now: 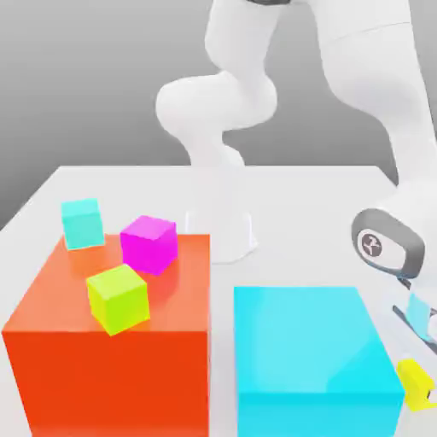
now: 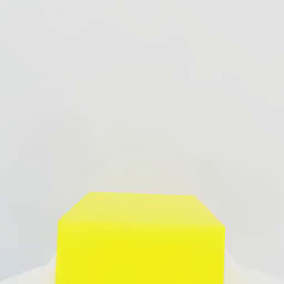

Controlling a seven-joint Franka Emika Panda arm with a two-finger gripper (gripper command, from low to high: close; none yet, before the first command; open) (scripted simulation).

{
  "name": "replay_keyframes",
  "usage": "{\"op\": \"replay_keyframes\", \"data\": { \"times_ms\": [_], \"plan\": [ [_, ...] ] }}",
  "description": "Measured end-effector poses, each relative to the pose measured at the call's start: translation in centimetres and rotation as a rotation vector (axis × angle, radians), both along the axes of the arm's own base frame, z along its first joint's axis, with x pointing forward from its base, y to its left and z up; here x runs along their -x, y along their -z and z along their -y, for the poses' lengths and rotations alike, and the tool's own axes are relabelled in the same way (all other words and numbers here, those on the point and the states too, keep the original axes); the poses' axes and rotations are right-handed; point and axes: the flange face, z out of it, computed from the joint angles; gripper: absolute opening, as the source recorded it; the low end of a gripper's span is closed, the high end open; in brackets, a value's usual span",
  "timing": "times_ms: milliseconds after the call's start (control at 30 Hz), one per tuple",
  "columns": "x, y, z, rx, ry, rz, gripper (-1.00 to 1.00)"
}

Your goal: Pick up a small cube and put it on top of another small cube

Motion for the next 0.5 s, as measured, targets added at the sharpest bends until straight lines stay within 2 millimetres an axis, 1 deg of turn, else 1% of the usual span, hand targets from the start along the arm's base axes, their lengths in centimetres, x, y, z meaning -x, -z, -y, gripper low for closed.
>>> {"op": "replay_keyframes", "data": {
  "times_ms": [67,100,167,267,300,333,433,500],
  "plan": [
    [0.0,-2.6,0.0,0.0,0.0,0.0,-1.0],
    [-0.2,-4.0,0.6,0.003,-0.007,0.002,-1.0],
    [-1.5,-6.7,3.1,0.015,-0.039,0.012,-1.0],
    [-3.1,-10.7,7.5,0.034,-0.09,0.022,-1.0],
    [-3.6,-12.0,9.3,0.039,-0.102,0.024,-1.0],
    [-4.1,-13.3,11.5,0.045,-0.104,0.025,-1.0],
    [-4.5,-17.0,17.0,0.057,-0.14,0.026,-1.0],
    [-4.1,-19.3,19.8,0.061,-0.181,0.024,-1.0]
  ]
}}
